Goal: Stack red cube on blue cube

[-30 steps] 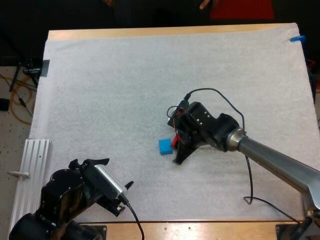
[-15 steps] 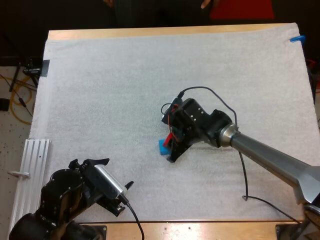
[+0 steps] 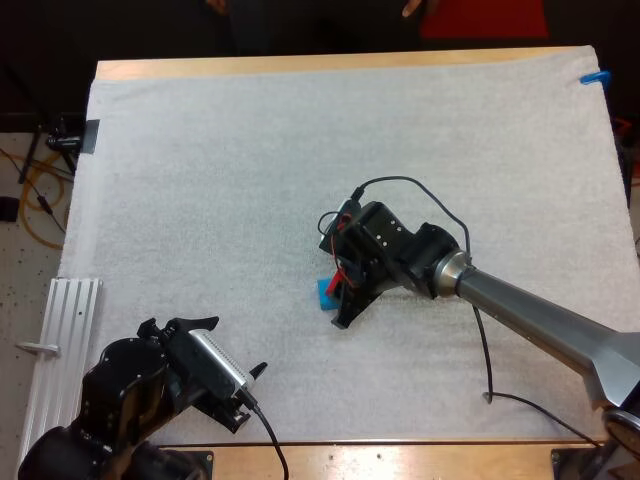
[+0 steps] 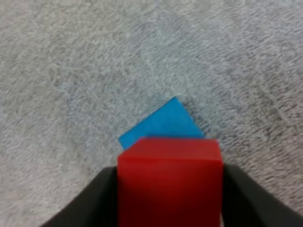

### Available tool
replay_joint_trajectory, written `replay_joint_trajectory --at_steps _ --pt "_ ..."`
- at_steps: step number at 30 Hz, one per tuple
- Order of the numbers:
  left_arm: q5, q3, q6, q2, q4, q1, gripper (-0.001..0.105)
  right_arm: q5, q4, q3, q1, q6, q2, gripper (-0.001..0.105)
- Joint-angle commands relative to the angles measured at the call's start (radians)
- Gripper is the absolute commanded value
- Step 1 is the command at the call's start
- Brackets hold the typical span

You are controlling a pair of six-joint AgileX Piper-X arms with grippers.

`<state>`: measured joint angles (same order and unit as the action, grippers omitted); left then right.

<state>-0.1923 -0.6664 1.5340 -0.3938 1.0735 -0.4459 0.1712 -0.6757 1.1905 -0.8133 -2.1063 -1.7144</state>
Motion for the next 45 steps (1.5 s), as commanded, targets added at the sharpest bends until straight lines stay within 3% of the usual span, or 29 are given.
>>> replay_joint_trajectory --at_steps 1,17,31,37,45 --pt "-0.006 -0.006 -0.006 0.002 -0.001 -0.005 0.076 -0.014 0.006 0.008 -0.001 0.000 0.004 0.064" --pt "-0.006 -0.006 -0.006 0.002 -0.001 -0.005 0.076 -0.048 -0.127 0.091 -0.017 0.028 0.049 0.066" --pt "-0.006 -0.006 -0.006 0.002 -0.001 -0.005 0.076 -0.326 -0.293 0.091 -0.001 0.228 0.161 0.066" --pt "-0.006 -0.006 -0.006 0.002 -0.001 -0.005 0.076 -0.320 -0.296 0.091 0.049 0.303 0.178 0.075" --pt "-0.006 -0.006 -0.006 0.002 -0.001 -0.005 0.076 -0.206 -0.287 0.091 0.152 0.310 0.160 0.076"
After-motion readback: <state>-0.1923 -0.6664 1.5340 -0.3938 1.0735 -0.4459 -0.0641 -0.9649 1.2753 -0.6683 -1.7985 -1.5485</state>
